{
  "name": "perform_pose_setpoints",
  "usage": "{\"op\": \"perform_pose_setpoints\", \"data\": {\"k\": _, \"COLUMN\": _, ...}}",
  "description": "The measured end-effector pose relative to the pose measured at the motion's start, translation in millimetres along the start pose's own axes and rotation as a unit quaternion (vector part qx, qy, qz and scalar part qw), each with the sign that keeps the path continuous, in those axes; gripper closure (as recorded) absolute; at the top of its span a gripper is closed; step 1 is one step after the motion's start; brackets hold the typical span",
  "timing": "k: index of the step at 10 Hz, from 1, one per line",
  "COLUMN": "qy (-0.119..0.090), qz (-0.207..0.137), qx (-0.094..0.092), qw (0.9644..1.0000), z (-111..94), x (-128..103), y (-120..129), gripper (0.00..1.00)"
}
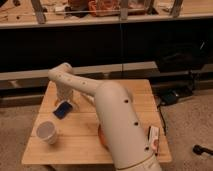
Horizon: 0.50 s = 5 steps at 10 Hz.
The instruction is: Place the white sponge in the ceramic cup
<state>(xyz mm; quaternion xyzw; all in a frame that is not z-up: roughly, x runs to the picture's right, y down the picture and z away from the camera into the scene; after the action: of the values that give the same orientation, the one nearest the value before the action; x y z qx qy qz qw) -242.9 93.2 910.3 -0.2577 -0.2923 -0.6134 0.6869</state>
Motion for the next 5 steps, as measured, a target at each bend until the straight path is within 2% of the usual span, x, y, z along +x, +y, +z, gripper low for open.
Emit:
{"op": "perform_pose_setpoints", "data": {"k": 3, "qy": 0.007, "qz": 0.041, "qx": 0.005, "qw": 0.9991, "z": 10.8, "x": 15.4, "y": -0.2, "gripper": 0.21}}
{"op": "perform_pose_setpoints", "data": {"k": 4, "qy": 0.006, "qz": 0.049, "qx": 0.007, "qw": 0.9988, "z": 13.5, "x": 19.4, "y": -1.6, "gripper": 0.25}}
{"op": "perform_pose_setpoints", "data": {"k": 5, "qy": 0.000, "qz": 0.056, "qx": 0.007, "qw": 0.9984, "z": 16.3, "x": 22.7, "y": -6.2, "gripper": 0.36}}
